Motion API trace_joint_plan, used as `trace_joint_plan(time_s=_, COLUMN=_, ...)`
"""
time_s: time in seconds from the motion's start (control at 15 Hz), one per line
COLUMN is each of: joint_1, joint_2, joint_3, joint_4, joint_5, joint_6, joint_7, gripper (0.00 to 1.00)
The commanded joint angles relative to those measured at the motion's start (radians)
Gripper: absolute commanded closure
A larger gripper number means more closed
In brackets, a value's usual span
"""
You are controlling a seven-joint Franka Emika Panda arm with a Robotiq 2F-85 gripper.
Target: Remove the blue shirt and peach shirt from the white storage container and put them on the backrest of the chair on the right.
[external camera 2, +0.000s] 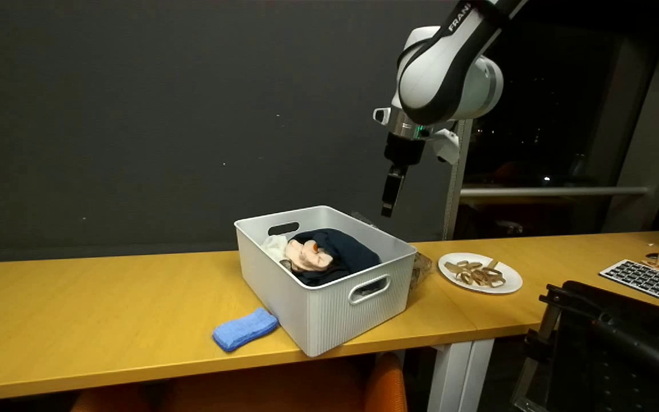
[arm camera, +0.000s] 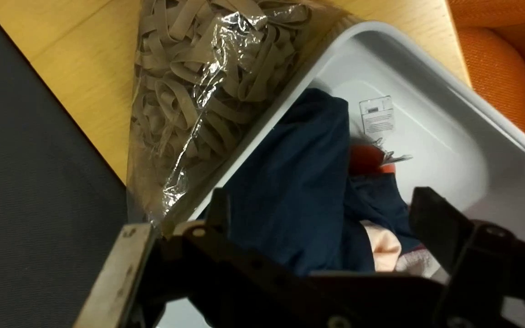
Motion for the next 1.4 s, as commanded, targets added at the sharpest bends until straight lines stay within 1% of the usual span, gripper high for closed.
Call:
trace_joint_plan(time_s=0.0, joint_1=-0.042, joint_2=0.128, joint_3=0.036, joint_4=0.142, joint_5=-0.059, joint_6=-0.007, joint_7=0.008, gripper=0.00)
trace_joint_plan(time_s=0.2, joint_1=-0.050, joint_2=0.206, joint_3=0.047, joint_4=0.219, joint_5=-0.091, joint_6=-0.009, joint_7=-0.005, gripper=0.00)
trace_joint_plan(time_s=0.4, joint_1=-0.037, joint_2=0.282, joint_3=0.046, joint_4=0.304, joint_5=-0.126, joint_6=-0.029, joint_7=0.002, gripper=0.00)
trace_joint_plan(time_s=0.8, joint_1=0.002, joint_2=0.353, joint_3=0.064, joint_4=0.410, joint_5=-0.182, joint_6=-0.045, joint_7=-0.002, gripper=0.00)
trace_joint_plan(time_s=1.07, joint_1=-0.003, joint_2=0.419, joint_3=0.084, joint_4=0.505, joint_5=-0.184, joint_6=-0.077, joint_7=-0.026, gripper=0.00)
trace_joint_plan(time_s=1.33, joint_1=-0.001, joint_2=0.469, joint_3=0.084, joint_4=0.577, joint_5=-0.184, joint_6=-0.091, joint_7=-0.039, gripper=0.00)
